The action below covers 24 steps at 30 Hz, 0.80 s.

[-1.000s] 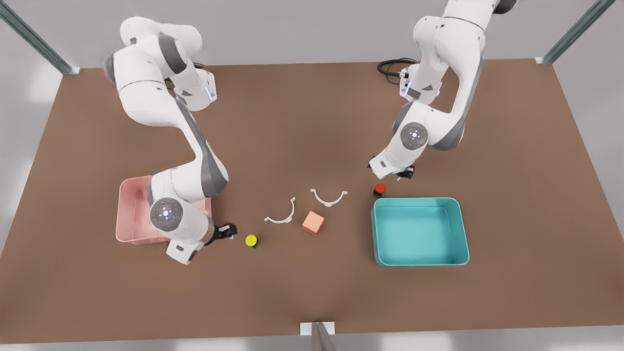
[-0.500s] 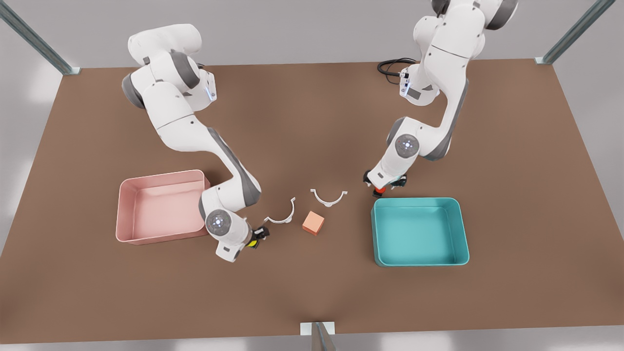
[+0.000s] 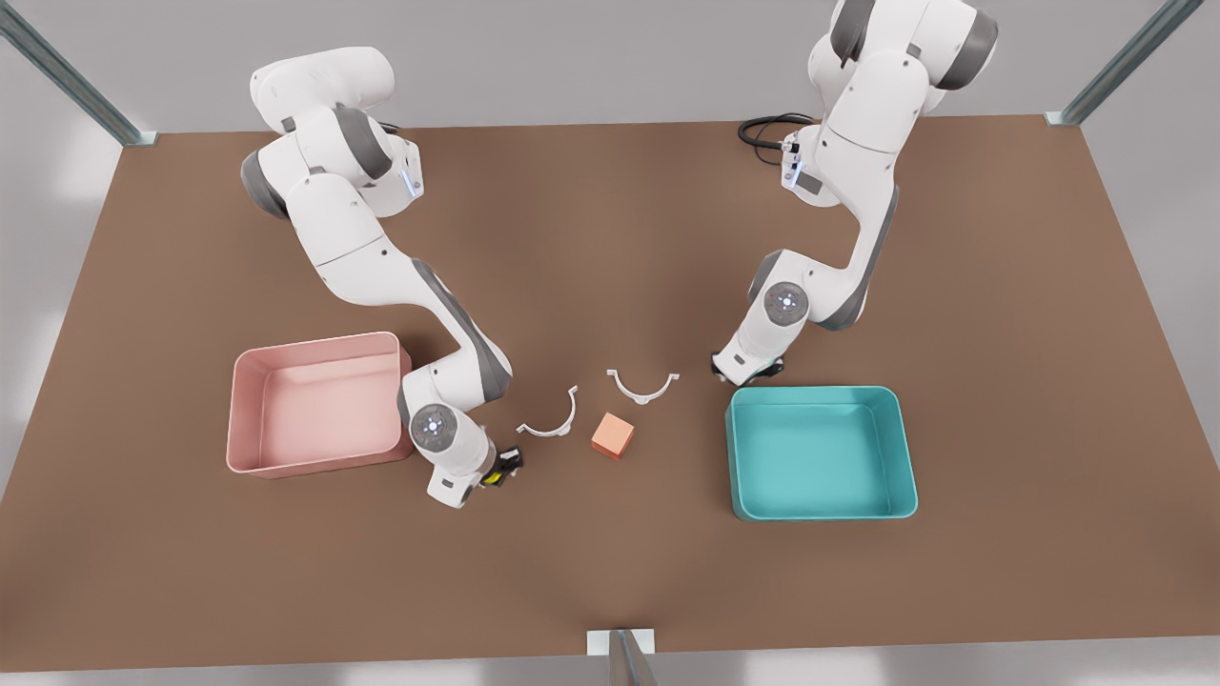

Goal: Place the red button in the blue storage box with the left arm, and place the yellow button in the pink storage box with the right arm

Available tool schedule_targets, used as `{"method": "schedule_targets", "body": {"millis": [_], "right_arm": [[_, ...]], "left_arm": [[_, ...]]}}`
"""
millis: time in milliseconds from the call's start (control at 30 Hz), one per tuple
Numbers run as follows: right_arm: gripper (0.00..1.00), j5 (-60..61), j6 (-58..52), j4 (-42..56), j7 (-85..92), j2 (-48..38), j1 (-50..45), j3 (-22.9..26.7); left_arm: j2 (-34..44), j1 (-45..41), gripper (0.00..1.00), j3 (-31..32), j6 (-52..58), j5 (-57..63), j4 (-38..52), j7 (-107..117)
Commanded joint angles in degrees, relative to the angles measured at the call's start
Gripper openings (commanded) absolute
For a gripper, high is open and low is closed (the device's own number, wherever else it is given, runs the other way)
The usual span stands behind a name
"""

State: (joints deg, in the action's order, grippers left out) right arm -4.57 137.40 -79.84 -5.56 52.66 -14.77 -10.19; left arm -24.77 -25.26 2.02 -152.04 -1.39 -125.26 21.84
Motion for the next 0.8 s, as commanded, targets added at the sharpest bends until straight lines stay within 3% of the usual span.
{"method": "schedule_targets", "body": {"millis": [0, 33, 100, 167, 267, 333, 433, 500, 567, 733, 767], "right_arm": [[0.64, 0.0, 1.6, 0.0, -0.2, -0.2, 0.0, 0.0], [0.58, 0.0, 1.6, 0.1, -0.2, -0.3, 0.0, 0.0], [0.45, 0.0, 1.5, 0.2, -0.2, -0.4, 0.0, 0.0], [0.42, -0.1, 1.5, 0.3, -0.1, -0.4, 0.1, 0.0], [0.42, -0.1, -3.2, 0.2, 0.5, -6.0, 1.8, -0.1], [0.42, -0.1, -8.7, -0.1, 1.6, -11.1, 4.7, -0.5], [0.43, 0.0, -9.0, -11.0, 4.5, -20.7, 9.6, -0.7], [0.43, 0.0, -6.9, -20.4, 6.8, -26.8, 13.2, -1.0], [0.43, 0.0, -4.5, -29.0, 7.1, -32.1, 17.6, -3.4], [0.43, 0.0, -4.3, -35.1, 11.8, -34.8, 25.8, -6.2], [0.43, 0.0, -4.3, -35.7, 11.9, -34.7, 26.5, -6.2]], "left_arm": [[0.2, 0.0, 0.61, 0.0, -1.0, 0.1, -0.1, 3.3], [0.3, 0.0, 0.55, 0.0, -1.0, 0.1, -0.2, 3.3], [1.0, 0.0, 0.53, 0.0, -0.8, 0.1, -0.8, 3.3], [1.9, 0.0, 0.53, 0.0, -0.6, 0.1, -1.6, 3.3], [8.2, -0.3, 0.53, 0.0, 0.7, 0.0, -5.7, 3.2], [13.9, -0.2, 0.53, 0.0, 8.8, 0.1, -5.6, 2.9], [17.0, 0.0, 0.53, 0.0, 16.9, 0.2, -0.5, 2.6], [15.7, 1.0, 0.53, -0.4, 17.6, 0.2, 3.8, 0.7], [9.8, 3.4, 0.53, -0.5, 22.0, 0.3, 14.2, -1.5], [-2.8, 10.9, 0.53, -0.6, 22.0, 0.4, 27.5, -11.8], [-4.1, 11.2, 0.76, -0.6, 22.0, 0.4, 28.0, -11.8]]}}
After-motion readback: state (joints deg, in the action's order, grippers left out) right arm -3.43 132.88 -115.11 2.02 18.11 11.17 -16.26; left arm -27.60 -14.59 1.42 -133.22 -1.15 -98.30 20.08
